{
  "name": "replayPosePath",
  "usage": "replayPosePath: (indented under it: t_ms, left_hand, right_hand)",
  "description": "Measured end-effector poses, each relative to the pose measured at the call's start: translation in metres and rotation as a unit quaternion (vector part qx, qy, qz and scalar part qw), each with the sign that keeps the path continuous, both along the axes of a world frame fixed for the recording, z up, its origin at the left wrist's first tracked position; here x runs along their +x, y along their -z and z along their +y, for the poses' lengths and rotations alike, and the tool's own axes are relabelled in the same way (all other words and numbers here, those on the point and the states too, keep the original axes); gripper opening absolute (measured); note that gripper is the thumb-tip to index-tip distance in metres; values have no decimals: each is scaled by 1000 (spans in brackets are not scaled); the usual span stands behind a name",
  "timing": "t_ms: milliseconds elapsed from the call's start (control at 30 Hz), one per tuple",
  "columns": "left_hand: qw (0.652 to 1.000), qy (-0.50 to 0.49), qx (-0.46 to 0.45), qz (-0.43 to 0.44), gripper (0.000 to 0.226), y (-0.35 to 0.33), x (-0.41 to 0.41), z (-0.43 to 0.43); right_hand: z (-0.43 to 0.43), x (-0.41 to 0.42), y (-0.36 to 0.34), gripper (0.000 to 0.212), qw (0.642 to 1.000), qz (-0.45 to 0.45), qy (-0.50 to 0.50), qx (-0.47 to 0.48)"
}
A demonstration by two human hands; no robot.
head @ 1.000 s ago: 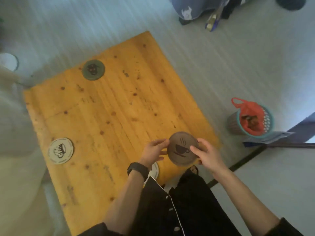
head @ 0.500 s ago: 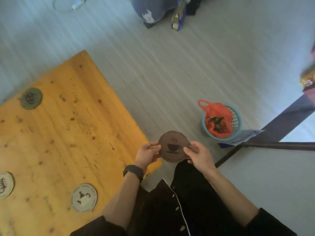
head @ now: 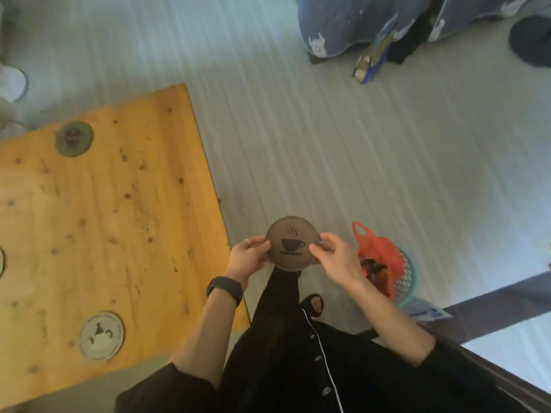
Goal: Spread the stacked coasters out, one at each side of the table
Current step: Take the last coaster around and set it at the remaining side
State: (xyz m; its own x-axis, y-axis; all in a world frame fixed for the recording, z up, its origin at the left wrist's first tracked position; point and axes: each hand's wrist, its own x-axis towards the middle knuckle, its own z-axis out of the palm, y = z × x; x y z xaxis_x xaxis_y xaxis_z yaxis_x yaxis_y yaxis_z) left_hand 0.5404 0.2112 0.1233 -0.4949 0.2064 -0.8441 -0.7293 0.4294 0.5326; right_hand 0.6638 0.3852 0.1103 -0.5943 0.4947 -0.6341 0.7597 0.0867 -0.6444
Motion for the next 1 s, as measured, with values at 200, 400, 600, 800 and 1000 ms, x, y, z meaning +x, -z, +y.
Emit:
replayPosePath:
  t_ms: [200,400,600,800,1000]
  left_hand:
    - [993,-115,8,3,23,0,-70,-4]
    - [970,-243,-7,28,22,-4,-132,-17]
    - [905,-424,-33,30,19,2,-152,-27]
    - [788,-611,-77,5,18,9,-162,-13]
    - [750,-639,-173,-17,26,35,-161,-2]
  right_hand:
    - [24,-124,-2,16,990,18,-136,21]
    - [21,-247,-11,15,964,36,-262,30]
    - [-5,-351,-2,15,895,43,-443,40]
    - [-44,-430,21,14,781,21,-624,21]
    - [-87,-466,49,19,666,29,-744,41]
